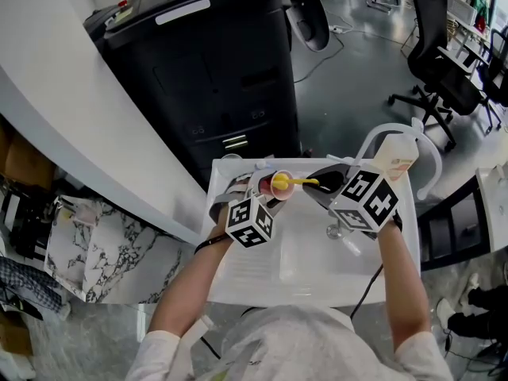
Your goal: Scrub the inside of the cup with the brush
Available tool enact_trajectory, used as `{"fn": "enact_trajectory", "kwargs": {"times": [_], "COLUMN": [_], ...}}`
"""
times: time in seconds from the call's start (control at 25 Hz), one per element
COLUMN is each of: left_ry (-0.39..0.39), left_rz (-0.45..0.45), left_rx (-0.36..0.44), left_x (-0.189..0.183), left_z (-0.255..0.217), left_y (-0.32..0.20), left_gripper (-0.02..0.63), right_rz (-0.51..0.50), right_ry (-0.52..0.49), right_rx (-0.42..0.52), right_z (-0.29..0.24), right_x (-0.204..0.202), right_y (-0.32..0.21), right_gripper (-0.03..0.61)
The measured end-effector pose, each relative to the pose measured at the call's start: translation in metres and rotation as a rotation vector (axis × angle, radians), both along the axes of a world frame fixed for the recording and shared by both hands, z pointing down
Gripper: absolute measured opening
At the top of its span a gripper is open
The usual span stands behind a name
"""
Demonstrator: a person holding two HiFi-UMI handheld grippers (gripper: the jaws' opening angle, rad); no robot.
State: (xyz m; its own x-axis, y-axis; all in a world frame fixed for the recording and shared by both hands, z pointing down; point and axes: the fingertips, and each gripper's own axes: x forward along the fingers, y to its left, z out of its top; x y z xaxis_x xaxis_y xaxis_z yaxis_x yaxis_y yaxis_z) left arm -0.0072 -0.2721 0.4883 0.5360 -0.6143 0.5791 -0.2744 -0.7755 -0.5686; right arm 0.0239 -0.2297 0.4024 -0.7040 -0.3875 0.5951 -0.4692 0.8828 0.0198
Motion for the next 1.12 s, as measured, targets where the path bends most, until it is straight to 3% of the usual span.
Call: {"fn": "enact_trajectory", "kwargs": {"times": [0.68, 1.12], "left_ry": [0.012, 0.026], "left_rz": [-0.009, -0.040], "left_rx": [0.004, 0.001], "left_x": [-0.004, -0.013], "left_z": [-0.001, -0.007], "left_y": [-0.003, -0.012], "left_gripper": [0.282, 0.282], "right_rz": [0.082, 0.063], "right_ry": [-0.028, -0.013], "right_rx": [-0.051, -0.084], "right_z": [0.013, 0.026], "right_x": [0.021, 0.015], "right_y": [-0.013, -0.002], "right_gripper": [0.034, 0.034]}}
